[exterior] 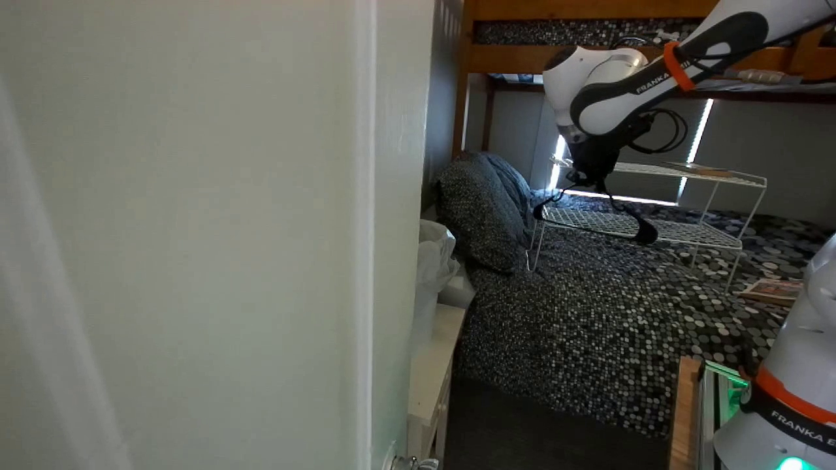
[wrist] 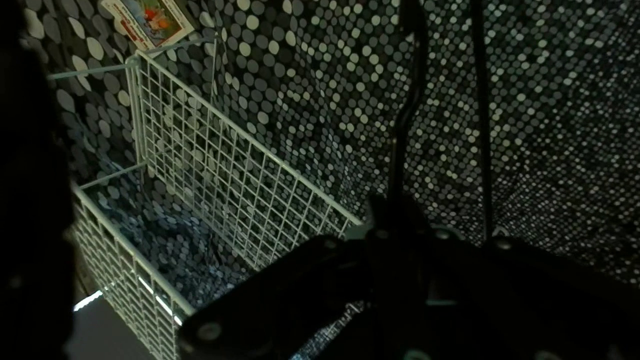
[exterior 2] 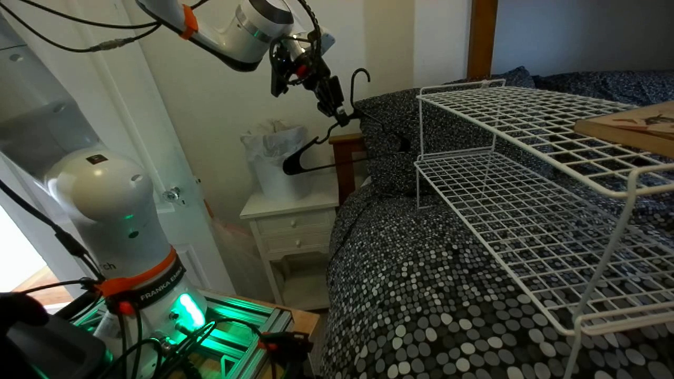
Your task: Remove the hanger from the wire mesh of the top shoe rack shelf and place it in front of the left pillow
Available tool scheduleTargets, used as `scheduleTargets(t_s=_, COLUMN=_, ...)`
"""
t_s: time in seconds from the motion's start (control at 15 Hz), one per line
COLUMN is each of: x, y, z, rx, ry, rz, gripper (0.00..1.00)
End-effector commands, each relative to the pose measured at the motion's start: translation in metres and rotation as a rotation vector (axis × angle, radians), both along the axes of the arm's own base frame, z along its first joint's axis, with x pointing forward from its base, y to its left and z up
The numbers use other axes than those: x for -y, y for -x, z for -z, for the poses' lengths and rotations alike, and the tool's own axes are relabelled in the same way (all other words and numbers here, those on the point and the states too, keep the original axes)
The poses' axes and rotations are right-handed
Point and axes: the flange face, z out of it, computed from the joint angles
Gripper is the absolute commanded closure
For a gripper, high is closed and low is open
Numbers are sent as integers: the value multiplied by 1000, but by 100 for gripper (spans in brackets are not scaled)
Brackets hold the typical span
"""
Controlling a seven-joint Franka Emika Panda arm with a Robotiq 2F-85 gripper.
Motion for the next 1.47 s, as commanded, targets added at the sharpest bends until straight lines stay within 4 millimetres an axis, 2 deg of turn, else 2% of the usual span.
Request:
scheduleTargets(t_s=0.0, x=-2, y=1, z=4, rx=-6, ry=1, rz=-4, gripper=92)
scheduleTargets(t_s=0.27, x=-2, y=1, z=4, rx=-6, ry=3, rz=-5, gripper=92)
scheduleTargets(t_s=0.33, x=-2, y=1, z=4, rx=-6, ry=3, rz=-5, gripper=98)
scheduleTargets(t_s=0.6, x=-36, y=-38, z=14, rx=-41, ry=60, rz=19, gripper=98)
scheduleTargets(t_s=0.87, x=-54, y=-84, z=29, rx=-54, ry=153, rz=210, gripper=98)
scheduleTargets(t_s=1.0, x=-52, y=-105, z=41, rx=-66, ry=202, rz=298, gripper=98)
scheduleTargets(t_s=1.13, x=-43, y=-125, z=55, rx=-90, ry=239, rz=357, gripper=98)
scheduleTargets(t_s=1.27, x=-27, y=-144, z=66, rx=-110, ry=250, rz=377, gripper=98)
scheduleTargets(t_s=1.4, x=-16, y=-162, z=75, rx=-152, ry=224, rz=305, gripper=98)
